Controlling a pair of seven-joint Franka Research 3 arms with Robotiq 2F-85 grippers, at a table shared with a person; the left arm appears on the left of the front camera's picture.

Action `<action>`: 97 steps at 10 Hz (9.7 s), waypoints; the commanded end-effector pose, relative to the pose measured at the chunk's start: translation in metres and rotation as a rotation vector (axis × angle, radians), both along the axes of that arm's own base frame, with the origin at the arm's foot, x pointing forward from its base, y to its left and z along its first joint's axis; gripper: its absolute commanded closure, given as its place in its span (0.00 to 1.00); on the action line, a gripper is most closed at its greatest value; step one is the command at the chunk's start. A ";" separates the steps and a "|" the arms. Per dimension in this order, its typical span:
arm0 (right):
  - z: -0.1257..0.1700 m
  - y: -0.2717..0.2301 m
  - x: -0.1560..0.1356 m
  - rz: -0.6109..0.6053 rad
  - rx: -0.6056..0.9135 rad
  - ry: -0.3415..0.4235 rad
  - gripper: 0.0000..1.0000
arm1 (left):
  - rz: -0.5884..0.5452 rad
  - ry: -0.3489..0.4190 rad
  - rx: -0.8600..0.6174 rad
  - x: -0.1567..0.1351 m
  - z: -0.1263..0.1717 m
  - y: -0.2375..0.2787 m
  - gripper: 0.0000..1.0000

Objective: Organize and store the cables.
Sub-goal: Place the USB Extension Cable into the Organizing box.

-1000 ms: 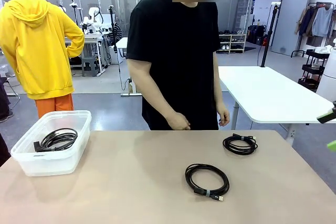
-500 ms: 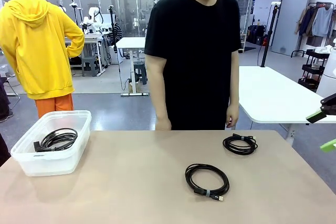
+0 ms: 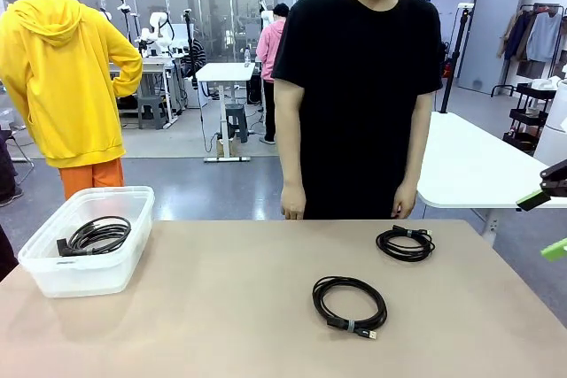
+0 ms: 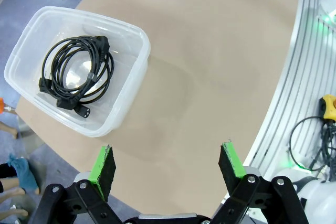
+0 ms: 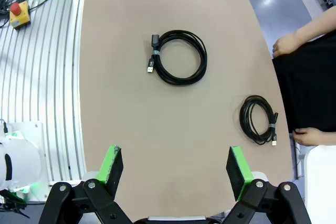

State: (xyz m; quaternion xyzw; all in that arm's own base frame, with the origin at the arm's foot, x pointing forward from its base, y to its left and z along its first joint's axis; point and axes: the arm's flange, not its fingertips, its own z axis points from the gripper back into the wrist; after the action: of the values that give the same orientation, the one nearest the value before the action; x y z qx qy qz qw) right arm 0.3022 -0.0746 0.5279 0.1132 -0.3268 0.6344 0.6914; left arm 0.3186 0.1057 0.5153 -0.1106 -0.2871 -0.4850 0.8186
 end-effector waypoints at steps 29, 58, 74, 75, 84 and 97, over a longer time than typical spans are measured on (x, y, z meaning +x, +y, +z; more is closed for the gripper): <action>-0.184 0.297 0.095 -0.036 -0.595 0.218 0.00 | 0.011 0.022 0.007 -0.001 0.005 -0.001 0.00; -0.123 0.325 0.110 -0.045 -0.607 0.134 1.00 | 0.011 0.022 0.007 -0.001 0.005 -0.001 0.00; -0.156 0.537 0.096 0.131 -0.624 0.060 0.85 | 0.011 0.022 0.007 -0.001 0.005 -0.001 0.00; -0.163 0.547 0.093 0.136 -0.641 0.066 0.85 | 0.011 0.022 0.007 -0.001 0.005 -0.001 0.00; -0.197 0.547 0.088 0.185 -0.639 0.199 0.16 | 0.011 0.022 0.007 -0.001 0.005 -0.001 0.00; -0.086 0.318 0.058 -0.003 -0.175 0.180 0.00 | -0.283 -0.047 0.229 -0.016 0.054 -0.165 0.00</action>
State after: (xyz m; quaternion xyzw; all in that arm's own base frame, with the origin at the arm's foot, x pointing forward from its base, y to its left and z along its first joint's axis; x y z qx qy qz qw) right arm 0.3854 0.2769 0.4448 0.1096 -0.1875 0.6497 0.7285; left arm 0.2934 -0.0499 0.5660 -0.0498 -0.2464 -0.6253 0.7388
